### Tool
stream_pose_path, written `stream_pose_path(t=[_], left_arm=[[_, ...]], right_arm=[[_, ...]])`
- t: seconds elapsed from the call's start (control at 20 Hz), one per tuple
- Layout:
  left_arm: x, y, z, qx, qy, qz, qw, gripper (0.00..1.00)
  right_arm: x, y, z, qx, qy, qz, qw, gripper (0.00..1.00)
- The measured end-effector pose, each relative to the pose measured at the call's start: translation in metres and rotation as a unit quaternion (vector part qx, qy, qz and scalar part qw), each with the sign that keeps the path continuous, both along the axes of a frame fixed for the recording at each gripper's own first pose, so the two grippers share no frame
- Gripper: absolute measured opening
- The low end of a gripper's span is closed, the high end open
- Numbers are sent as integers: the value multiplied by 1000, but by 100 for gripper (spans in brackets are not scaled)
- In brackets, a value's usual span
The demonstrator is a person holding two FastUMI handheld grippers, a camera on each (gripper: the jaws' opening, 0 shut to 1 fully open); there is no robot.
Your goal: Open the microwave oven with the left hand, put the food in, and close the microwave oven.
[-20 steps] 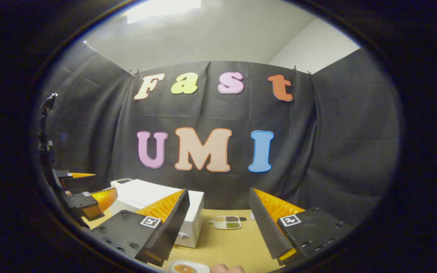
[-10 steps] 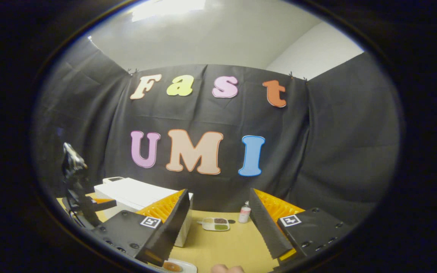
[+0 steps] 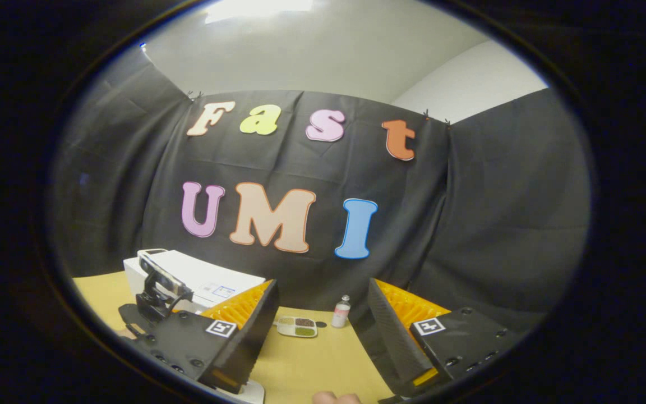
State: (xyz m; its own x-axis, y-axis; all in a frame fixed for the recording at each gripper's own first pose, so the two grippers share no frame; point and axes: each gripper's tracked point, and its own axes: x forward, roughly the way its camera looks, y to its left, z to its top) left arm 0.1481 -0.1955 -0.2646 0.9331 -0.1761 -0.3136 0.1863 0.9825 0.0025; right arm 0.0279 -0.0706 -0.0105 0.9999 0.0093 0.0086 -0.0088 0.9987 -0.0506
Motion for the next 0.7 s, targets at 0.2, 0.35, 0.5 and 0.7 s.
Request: stream_pose_path(t=[0.2,0.35,0.5,0.7], left_arm=[[5,4,-12,2,7,17,1000,96],[10,6,-32,10,30,29,999,87],[9,4,-46,14,47,34,998,70],[9,-4,-55,32,51,18,998,23]], right_arm=[[1,-7,0,-9,-3,-3,1000,96],[4,-10,-7,9,8,-2,1000,97],[7,-11,-11,19,13,-4,1000,97],[7,-8,-14,18,17,-1,1000,97]])
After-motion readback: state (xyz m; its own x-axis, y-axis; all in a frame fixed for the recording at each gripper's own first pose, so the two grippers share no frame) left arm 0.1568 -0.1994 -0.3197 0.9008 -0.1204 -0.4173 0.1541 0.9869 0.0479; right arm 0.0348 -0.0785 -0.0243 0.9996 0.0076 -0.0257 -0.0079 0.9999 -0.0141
